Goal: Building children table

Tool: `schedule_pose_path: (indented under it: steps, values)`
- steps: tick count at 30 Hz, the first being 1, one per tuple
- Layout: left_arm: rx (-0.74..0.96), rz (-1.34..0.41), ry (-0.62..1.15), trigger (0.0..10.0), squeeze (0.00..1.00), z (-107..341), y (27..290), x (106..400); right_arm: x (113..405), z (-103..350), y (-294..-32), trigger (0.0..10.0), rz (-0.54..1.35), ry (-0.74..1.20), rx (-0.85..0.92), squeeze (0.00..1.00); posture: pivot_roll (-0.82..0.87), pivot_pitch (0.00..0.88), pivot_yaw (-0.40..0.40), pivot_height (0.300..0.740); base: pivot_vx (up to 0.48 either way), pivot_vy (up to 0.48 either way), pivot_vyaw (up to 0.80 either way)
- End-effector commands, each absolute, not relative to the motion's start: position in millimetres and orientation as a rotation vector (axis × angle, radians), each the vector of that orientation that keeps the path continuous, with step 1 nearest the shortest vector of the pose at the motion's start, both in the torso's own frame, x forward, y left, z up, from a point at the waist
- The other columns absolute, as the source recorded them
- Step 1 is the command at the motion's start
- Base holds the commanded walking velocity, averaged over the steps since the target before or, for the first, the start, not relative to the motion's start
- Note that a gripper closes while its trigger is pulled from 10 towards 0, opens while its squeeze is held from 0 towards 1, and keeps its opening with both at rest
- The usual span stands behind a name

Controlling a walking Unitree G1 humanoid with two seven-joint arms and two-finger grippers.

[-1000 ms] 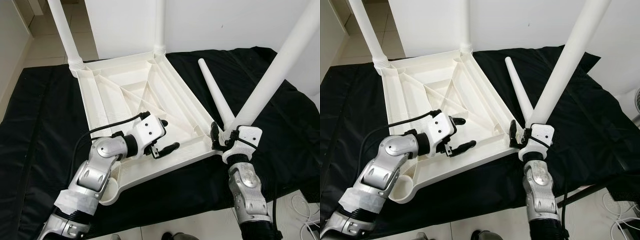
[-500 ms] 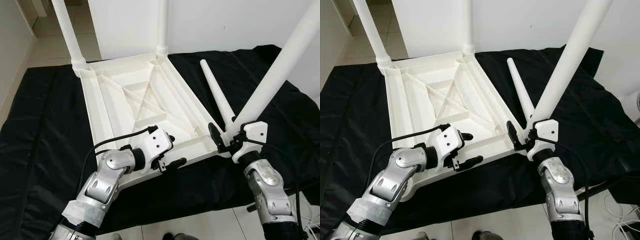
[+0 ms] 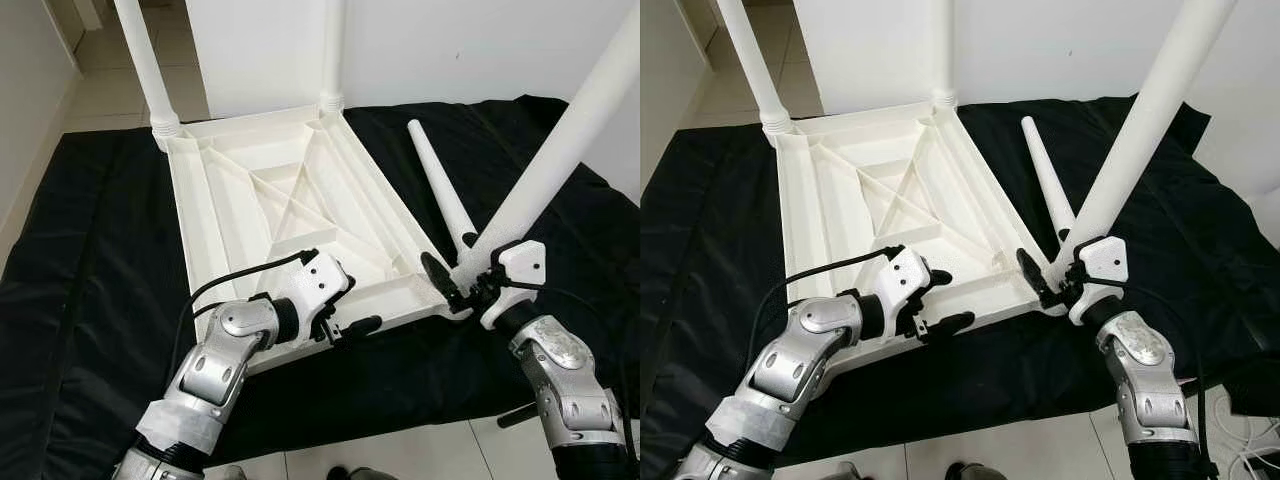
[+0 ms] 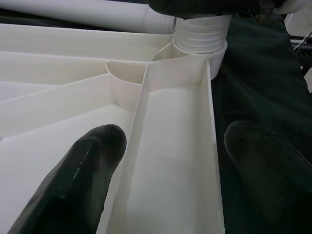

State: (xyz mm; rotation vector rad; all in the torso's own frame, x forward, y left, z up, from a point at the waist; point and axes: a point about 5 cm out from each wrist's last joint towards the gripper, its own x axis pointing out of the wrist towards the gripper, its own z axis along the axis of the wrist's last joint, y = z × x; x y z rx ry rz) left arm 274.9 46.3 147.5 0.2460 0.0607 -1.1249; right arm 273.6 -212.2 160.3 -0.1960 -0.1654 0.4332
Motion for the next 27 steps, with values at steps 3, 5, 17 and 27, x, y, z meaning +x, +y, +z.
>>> schedule_pose_path:
  steps: [3, 5, 17, 27]
  values:
    - [0.237, -1.025, 0.023, 10.0, 0.0, 160.5, 51.1, 282.0, 271.3, 157.5, -217.1, 0.0, 0.434, -0.143, -0.202, 0.0, -0.05, 0.074, 0.002, 0.74, 0.0, 0.0, 0.0]
    - [0.24, -1.02, 0.02, 10.0, 0.0, 162.3, 52.2, 283.2, 271.3, 157.2, -217.6, 0.0, 0.43, -0.139, -0.203, 0.0, -0.04, 0.074, 0.002, 0.74, 0.0, 0.0, 0.0]
    - [0.265, -0.993, -0.003, 10.0, 0.0, 170.9, 59.2, 292.0, 270.3, 152.5, -218.8, 10.0, 0.363, -0.121, -0.197, 0.0, -0.05, 0.077, 0.005, 0.74, 0.0, 0.0, 0.0]
    - [0.274, -0.982, -0.018, 10.0, 0.0, 175.7, 62.4, 294.4, 273.9, 136.2, -203.7, 10.0, 0.112, -0.04, -0.18, 0.0, -0.04, 0.068, -0.001, 0.74, 0.0, 0.0, 0.0]
